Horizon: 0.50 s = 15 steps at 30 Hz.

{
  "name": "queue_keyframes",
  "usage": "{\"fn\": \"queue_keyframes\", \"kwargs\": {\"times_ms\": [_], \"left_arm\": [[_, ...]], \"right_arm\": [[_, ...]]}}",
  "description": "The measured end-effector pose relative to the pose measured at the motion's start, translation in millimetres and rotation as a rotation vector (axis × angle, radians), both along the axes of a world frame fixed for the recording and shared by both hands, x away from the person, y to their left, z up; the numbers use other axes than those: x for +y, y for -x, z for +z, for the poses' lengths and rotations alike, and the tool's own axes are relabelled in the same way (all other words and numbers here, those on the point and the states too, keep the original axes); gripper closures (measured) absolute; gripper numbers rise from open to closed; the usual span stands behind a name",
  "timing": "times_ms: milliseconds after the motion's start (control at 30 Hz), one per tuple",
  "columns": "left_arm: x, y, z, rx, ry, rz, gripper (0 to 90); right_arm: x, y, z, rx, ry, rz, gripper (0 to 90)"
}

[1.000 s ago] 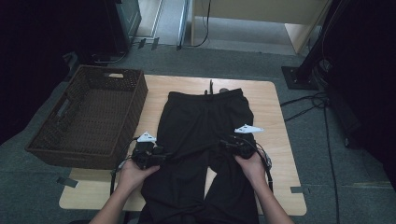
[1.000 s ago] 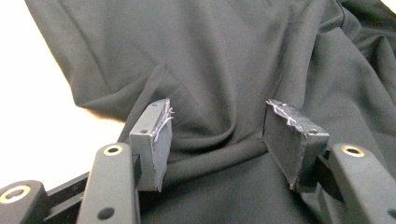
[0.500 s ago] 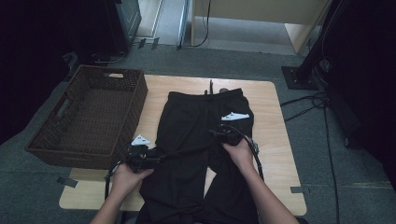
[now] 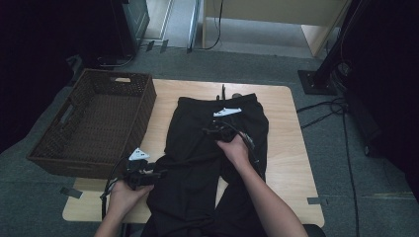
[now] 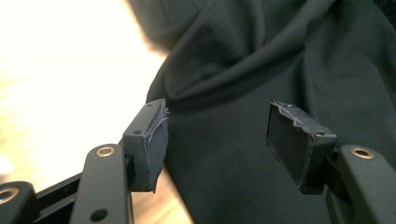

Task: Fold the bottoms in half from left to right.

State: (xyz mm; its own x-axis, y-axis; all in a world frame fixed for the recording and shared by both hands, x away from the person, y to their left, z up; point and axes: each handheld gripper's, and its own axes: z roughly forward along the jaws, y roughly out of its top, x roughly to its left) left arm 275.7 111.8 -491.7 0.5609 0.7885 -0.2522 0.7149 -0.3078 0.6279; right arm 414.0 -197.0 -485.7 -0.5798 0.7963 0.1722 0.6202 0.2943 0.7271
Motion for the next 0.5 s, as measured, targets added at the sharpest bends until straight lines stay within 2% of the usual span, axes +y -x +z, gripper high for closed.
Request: {"fn": "queue_keyframes", "kwargs": {"times_ms": [100,267,333,433,500], "left_arm": [[3.4,6.0,0.0,-0.002,-0.008,0.007,38.7],[8.7,11.3,-6.7,-0.002,0.015,0.027,40.4],[6.4,9.4,-11.2,-0.014,-0.029,0.015,40.8],[3.7,9.1,-12.2,-0.025,-0.026,0.015,40.1],[1.9,9.9,-12.1,-0.031,-0.038,0.009,39.7]], "right_arm": [[10.9,-3.3,0.5,0.002,-0.004,0.01,45.7],[35.8,-8.8,0.8,-0.004,0.006,0.047,45.3],[45.7,-11.5,-1.0,-0.012,0.014,0.055,45.4],[59.7,-17.0,-2.8,0.01,0.007,0.062,45.1],[68.7,-19.7,-2.6,0.0,0.0,0.069,43.7]]}}
